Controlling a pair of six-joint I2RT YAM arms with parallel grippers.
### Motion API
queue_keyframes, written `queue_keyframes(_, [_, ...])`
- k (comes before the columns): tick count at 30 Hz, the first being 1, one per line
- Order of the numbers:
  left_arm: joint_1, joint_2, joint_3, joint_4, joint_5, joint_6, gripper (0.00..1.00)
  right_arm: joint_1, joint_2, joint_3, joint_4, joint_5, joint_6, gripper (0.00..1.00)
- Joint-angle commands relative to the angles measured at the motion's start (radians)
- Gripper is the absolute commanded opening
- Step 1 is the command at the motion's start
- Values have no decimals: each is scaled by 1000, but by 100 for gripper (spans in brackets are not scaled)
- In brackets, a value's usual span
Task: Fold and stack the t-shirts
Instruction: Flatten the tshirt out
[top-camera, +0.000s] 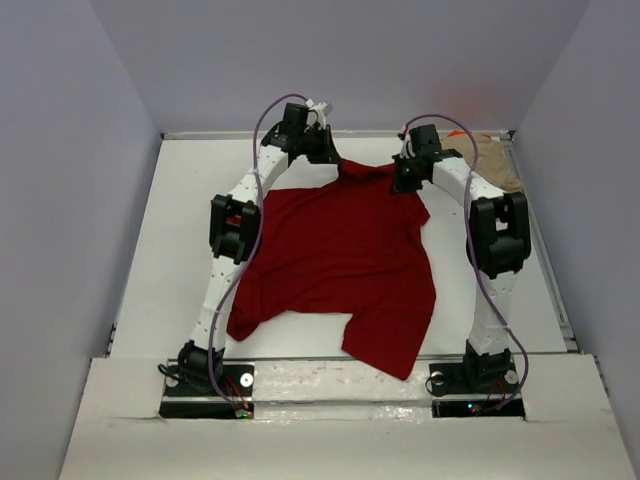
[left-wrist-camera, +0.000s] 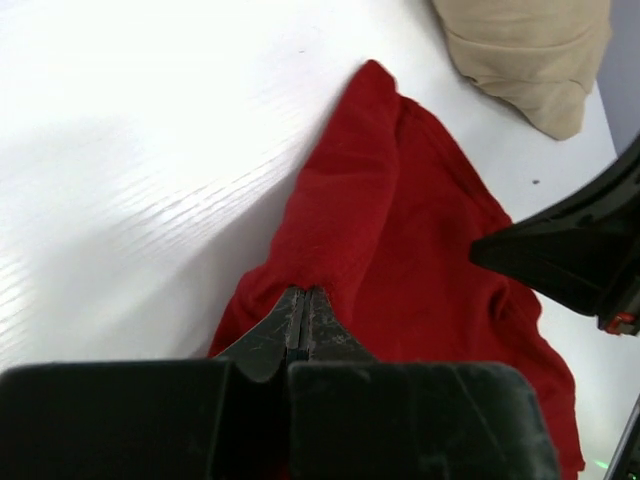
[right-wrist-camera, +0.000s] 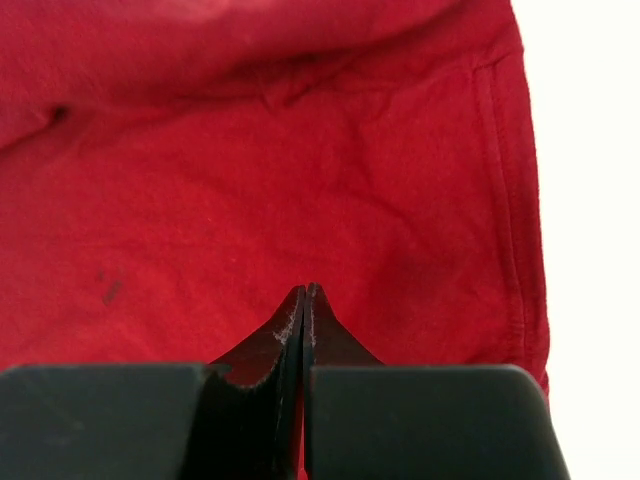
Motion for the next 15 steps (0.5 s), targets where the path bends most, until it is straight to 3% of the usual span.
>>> queue_keyframes(1, [25,16,36,6,-21,-50,3,44,-82,-33,31,-15,4,0])
queue_keyframes(7, [33,45,44,30,-71,-61,21,104,-155,-80,17,-2,5,0])
queue_keyframes(11, [31,77,68,101,-19,-119,32,136,-171,-107,11,14,8,0])
queue_keyframes(12, [31,85,74,110,-8,-131,60,136,-171,-112,10,16,7,0])
queue_keyframes(15, [33,101,77,132,18,-170,99,145,-168,-121,4,25,4,0])
